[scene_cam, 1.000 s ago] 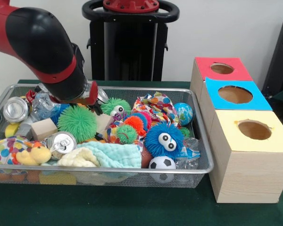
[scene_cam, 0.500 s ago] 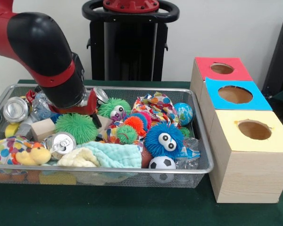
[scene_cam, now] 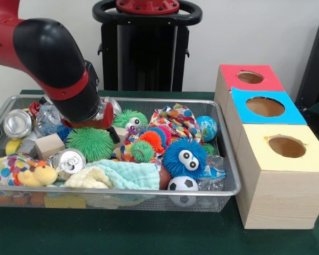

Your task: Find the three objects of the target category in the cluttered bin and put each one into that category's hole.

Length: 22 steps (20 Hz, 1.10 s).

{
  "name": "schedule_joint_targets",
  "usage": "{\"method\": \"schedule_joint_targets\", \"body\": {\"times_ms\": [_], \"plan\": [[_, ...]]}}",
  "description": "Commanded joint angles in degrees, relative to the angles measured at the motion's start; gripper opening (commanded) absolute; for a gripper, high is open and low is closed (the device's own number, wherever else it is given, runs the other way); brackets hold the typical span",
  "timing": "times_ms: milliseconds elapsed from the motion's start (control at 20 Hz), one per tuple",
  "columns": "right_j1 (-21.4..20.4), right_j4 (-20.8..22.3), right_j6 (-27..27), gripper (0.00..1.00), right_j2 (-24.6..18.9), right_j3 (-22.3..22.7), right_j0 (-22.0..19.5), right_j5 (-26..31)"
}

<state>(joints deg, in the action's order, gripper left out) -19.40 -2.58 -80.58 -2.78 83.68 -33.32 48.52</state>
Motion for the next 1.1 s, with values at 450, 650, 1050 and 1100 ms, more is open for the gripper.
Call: {"method": "schedule_joint_targets", "body": {"times_ms": [450, 650, 1050, 1100], "plan": [[4.9, 4.2, 1.3, 1.00, -5.7, 1.6, 0.4, 0.2], [5.9, 5.2, 1.6, 1.00, -3.9, -0.1, 1.5, 7.9], [5.3, 4.1, 2.5, 1.00, -5.3, -1.3, 0.7, 13.3], [4.9, 3.7, 2.6, 1.00, -5.7, -1.3, 0.5, 14.5]]}}
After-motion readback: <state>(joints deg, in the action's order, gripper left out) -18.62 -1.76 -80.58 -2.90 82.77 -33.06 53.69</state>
